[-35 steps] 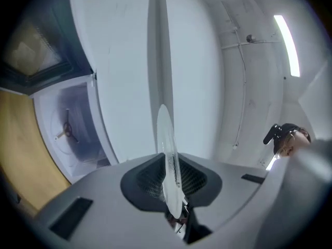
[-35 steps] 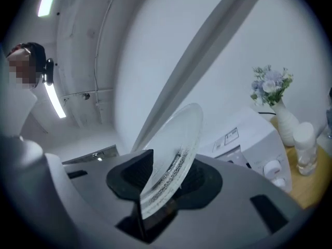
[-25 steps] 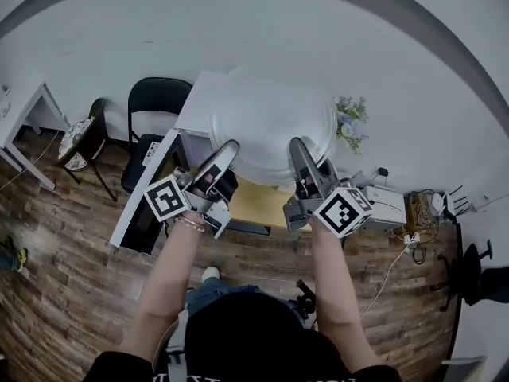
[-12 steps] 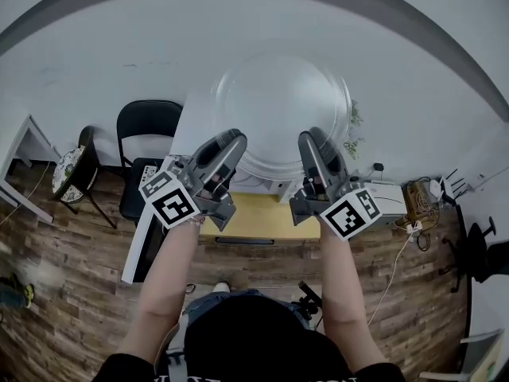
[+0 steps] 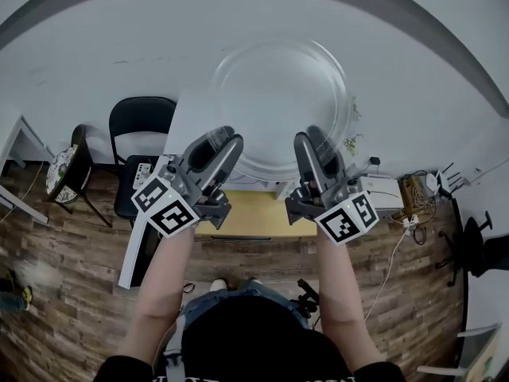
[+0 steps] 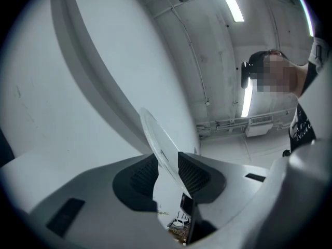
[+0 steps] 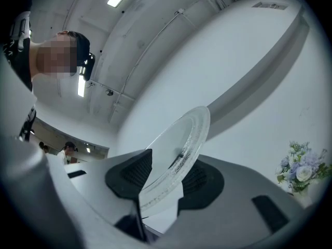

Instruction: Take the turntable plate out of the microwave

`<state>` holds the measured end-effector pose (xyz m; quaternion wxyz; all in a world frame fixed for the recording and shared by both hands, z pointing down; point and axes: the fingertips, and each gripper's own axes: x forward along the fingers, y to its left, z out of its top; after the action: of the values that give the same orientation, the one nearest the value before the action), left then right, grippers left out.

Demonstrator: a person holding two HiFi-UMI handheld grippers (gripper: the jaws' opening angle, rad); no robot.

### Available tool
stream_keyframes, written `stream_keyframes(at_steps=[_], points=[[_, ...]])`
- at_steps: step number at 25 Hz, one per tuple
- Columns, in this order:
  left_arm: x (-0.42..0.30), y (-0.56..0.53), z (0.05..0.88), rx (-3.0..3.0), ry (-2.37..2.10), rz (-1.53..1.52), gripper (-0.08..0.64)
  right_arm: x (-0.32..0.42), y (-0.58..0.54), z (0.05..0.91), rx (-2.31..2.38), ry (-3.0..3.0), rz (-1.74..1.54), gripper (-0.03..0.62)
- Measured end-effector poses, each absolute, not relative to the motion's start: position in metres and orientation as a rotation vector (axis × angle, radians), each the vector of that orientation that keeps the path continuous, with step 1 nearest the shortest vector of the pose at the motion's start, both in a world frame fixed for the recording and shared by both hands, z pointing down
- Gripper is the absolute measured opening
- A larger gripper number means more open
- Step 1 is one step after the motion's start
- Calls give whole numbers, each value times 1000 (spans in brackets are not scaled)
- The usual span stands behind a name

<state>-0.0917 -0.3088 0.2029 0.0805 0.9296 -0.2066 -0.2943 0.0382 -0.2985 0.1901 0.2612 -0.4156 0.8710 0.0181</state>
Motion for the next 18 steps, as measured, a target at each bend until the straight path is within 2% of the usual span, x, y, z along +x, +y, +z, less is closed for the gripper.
stream_keyframes(at_steps=[18], points=[[-86,-302,189,2931,-894,-923,154,38,-296,177,-1002,2399,203,166]])
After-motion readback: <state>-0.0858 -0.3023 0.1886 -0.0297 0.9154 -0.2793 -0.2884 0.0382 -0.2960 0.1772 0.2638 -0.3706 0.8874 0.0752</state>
